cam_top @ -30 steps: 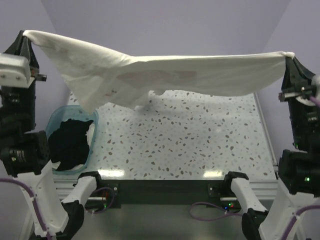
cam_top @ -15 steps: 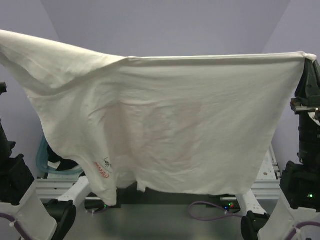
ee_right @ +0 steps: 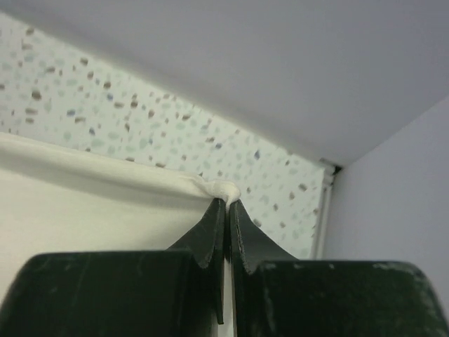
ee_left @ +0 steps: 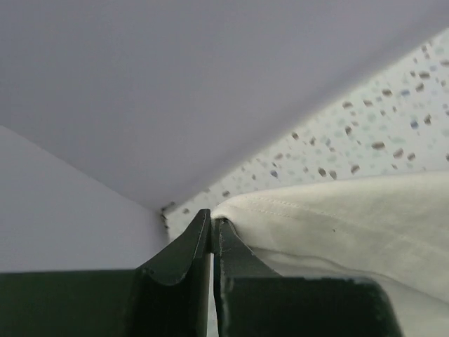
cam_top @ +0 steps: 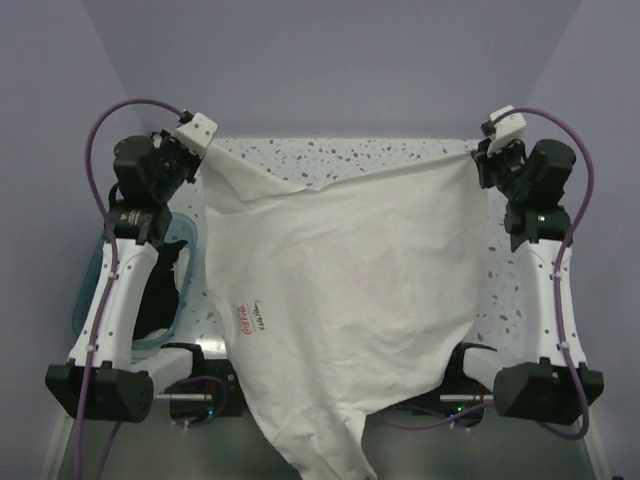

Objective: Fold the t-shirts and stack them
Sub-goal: Flatten the tshirt out

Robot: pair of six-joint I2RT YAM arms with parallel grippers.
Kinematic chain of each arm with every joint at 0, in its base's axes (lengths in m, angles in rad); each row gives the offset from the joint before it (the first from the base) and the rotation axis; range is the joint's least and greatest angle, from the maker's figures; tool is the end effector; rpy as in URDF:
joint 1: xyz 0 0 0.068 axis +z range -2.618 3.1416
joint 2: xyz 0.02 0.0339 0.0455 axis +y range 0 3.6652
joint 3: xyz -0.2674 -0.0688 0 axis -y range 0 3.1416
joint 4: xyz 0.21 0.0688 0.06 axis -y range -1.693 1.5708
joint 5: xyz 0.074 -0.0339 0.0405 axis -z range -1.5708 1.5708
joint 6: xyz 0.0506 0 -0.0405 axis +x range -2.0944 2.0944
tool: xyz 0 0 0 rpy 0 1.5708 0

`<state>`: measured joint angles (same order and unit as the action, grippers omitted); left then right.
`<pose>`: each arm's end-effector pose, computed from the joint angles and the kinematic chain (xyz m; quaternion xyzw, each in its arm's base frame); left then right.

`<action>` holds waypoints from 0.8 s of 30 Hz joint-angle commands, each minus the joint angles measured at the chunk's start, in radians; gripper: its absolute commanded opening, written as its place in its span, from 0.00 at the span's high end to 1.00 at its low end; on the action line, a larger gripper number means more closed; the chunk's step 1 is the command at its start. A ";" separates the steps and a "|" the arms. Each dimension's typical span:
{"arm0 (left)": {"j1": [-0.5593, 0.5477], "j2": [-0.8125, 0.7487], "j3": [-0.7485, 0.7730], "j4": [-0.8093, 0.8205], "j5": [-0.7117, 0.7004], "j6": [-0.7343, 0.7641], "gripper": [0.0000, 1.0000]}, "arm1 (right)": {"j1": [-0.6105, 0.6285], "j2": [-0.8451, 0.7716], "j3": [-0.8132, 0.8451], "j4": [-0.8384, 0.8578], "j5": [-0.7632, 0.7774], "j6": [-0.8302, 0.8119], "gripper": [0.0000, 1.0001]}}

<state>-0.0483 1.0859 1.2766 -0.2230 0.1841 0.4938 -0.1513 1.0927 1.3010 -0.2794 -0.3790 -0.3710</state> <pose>0.2132 -0.0196 0.4448 0.2531 0.6722 0.0886 0.6901 0.2111 -0.0133 0.4445 -0.2064 0.7003 -0.0396 0.6822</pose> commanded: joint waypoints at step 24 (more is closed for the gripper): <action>-0.041 1.209 0.807 -0.064 -0.049 -0.076 1.00 | 0.068 1.085 0.504 0.080 0.089 -0.192 1.00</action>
<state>-0.0734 2.4123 2.1754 -0.3283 0.1555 0.4294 -0.0792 2.1689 1.7386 -0.2150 -0.2958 -0.5522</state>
